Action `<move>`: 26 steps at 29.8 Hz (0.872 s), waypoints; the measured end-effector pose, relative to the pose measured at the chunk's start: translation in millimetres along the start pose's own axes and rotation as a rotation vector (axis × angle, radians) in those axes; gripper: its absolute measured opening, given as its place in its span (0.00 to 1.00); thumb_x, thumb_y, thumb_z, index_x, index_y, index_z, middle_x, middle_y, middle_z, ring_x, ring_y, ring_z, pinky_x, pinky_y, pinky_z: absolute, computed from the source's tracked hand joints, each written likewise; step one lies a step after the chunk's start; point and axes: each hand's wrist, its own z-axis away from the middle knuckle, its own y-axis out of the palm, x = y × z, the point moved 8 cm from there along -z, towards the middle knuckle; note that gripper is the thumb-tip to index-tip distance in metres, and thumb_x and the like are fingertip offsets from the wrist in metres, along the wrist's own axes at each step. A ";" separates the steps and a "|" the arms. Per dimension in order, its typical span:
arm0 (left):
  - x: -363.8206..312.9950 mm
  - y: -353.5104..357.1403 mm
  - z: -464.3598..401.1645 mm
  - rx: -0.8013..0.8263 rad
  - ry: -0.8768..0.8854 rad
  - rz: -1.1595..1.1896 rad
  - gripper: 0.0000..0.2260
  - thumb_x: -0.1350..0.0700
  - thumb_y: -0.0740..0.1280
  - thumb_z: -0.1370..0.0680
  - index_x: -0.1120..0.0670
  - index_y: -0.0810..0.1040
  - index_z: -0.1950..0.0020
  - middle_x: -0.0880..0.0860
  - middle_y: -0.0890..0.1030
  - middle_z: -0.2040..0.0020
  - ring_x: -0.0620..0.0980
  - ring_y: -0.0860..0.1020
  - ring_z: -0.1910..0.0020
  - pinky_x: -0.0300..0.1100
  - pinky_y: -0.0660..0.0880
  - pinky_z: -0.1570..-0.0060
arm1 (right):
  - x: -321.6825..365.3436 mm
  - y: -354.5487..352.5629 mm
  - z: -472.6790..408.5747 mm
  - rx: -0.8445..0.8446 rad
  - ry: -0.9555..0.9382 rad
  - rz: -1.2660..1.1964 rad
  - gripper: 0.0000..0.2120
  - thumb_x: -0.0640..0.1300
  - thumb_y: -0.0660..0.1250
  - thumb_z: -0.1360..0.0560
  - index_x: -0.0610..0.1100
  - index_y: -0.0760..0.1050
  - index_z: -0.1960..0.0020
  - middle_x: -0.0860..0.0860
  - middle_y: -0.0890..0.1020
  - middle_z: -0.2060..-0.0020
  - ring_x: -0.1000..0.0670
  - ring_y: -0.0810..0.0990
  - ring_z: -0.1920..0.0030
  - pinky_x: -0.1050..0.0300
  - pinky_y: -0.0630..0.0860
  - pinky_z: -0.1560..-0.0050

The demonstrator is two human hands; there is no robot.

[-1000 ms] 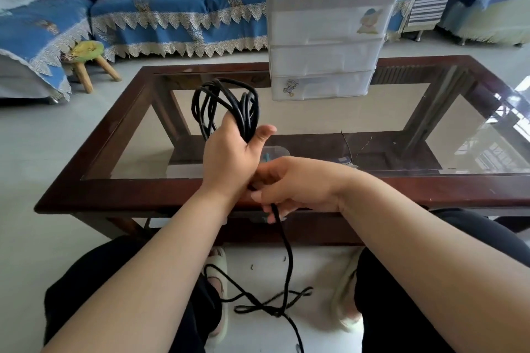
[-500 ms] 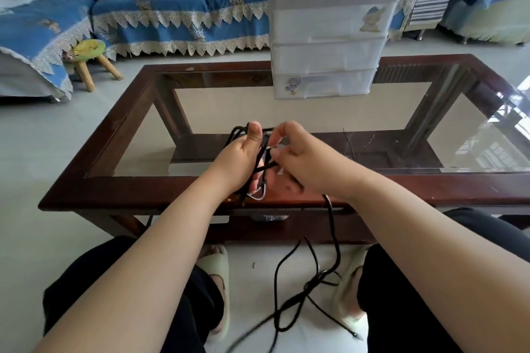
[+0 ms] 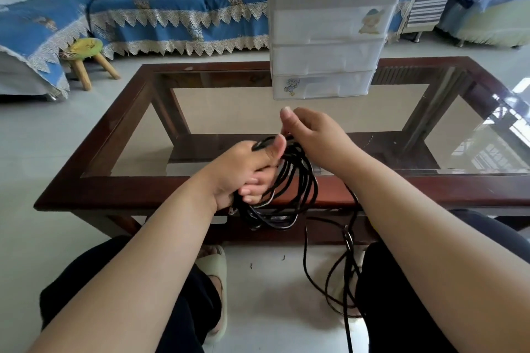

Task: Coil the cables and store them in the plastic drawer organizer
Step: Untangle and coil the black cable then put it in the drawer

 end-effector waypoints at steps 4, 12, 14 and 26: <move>-12.9 -10.6 8.8 0.165 0.031 0.379 0.20 0.38 0.65 0.28 0.55 0.68 0.62 0.45 0.64 0.80 0.39 0.62 0.86 0.31 0.59 0.84 | -5.7 31.6 9.7 0.483 0.106 -0.493 0.37 0.74 0.53 0.33 0.49 0.73 0.36 0.51 0.79 0.39 0.53 0.77 0.39 0.51 0.70 0.35; -15.1 -13.0 14.6 0.233 0.035 0.561 0.17 0.45 0.75 0.32 0.55 0.73 0.63 0.45 0.67 0.80 0.39 0.65 0.85 0.32 0.60 0.85 | -4.1 47.1 29.2 0.783 0.246 -0.884 0.36 0.43 0.70 0.36 0.36 0.65 0.30 0.36 0.71 0.33 0.43 0.78 0.47 0.50 0.78 0.48; -12.9 -16.9 10.7 0.163 0.044 0.588 0.16 0.49 0.77 0.32 0.55 0.72 0.64 0.45 0.65 0.80 0.40 0.64 0.86 0.32 0.60 0.85 | -7.2 46.1 27.4 0.693 0.300 -0.948 0.31 0.38 0.67 0.35 0.33 0.66 0.33 0.37 0.77 0.44 0.45 0.80 0.55 0.53 0.80 0.54; -1.5 -13.8 -3.1 -0.092 0.066 0.467 0.12 0.52 0.67 0.25 0.53 0.72 0.67 0.45 0.63 0.79 0.40 0.61 0.83 0.33 0.63 0.80 | -17.3 29.5 26.8 0.152 0.225 -0.950 0.09 0.38 0.66 0.24 0.42 0.71 0.62 0.50 0.66 0.73 0.53 0.65 0.75 0.57 0.76 0.70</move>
